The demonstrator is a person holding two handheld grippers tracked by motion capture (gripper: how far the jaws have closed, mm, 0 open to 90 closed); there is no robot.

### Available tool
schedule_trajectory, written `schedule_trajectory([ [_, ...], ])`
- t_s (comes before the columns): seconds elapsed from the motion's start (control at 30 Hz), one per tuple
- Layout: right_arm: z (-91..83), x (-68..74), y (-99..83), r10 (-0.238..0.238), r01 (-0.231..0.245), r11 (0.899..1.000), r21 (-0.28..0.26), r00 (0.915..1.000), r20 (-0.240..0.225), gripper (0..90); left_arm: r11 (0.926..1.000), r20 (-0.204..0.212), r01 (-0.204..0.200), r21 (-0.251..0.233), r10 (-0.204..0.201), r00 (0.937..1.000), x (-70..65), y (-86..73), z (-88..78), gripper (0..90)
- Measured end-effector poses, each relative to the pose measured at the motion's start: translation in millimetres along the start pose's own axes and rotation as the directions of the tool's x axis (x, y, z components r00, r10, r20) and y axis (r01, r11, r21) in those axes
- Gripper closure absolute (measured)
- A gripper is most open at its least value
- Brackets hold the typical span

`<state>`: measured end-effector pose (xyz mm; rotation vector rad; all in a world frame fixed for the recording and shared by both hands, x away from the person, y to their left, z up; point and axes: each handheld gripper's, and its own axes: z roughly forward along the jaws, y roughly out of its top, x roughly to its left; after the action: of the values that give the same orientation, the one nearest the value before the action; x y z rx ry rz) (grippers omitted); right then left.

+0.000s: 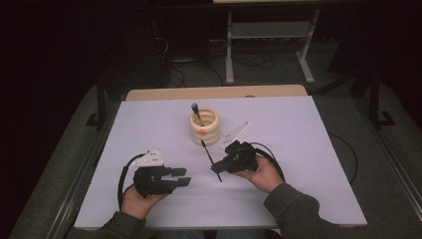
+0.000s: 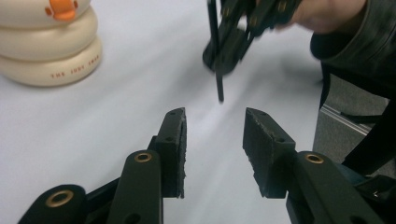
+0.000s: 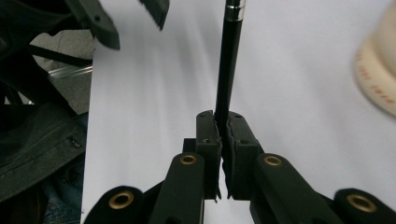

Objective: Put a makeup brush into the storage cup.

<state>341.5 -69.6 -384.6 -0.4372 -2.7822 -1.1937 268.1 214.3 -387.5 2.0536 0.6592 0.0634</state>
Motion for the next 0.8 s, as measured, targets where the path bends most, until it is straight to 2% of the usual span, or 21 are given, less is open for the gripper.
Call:
schedule_trajectory([
  [0.03,-3.3,-1.4,0.0,0.007,-0.007,1.000,-0.008,1.0000,0.005,84.7,0.9999,-0.007,-0.014,0.000,0.014,0.9999,1.1,-0.5,0.4,57.7],
  [0.1,-7.5,-4.6,-0.9,0.033,-0.033,0.999,-0.020,0.9994,0.000,84.6,0.9999,-0.015,-0.011,-0.003,0.011,0.9998,1.0,-1.6,-0.3,56.3],
  [0.23,-13.3,-11.1,-1.4,0.050,-0.050,0.999,-0.018,0.9987,0.010,84.7,0.9999,-0.028,-0.001,-0.011,0.001,0.9996,0.3,-4.3,1.0,53.3],
  [0.63,-29.9,-18.1,15.4,0.037,-0.036,0.999,-0.032,0.9987,0.036,84.7,0.9998,-0.044,0.011,-0.016,-0.012,0.9990,3.3,-9.2,-2.6,48.9],
  [0.8,-37.7,-21.3,23.7,0.034,-0.032,0.998,-0.046,0.9987,0.039,84.6,1.0000,-0.053,-0.006,-0.004,0.006,0.9986,4.9,-9.3,-4.8,48.0],
])
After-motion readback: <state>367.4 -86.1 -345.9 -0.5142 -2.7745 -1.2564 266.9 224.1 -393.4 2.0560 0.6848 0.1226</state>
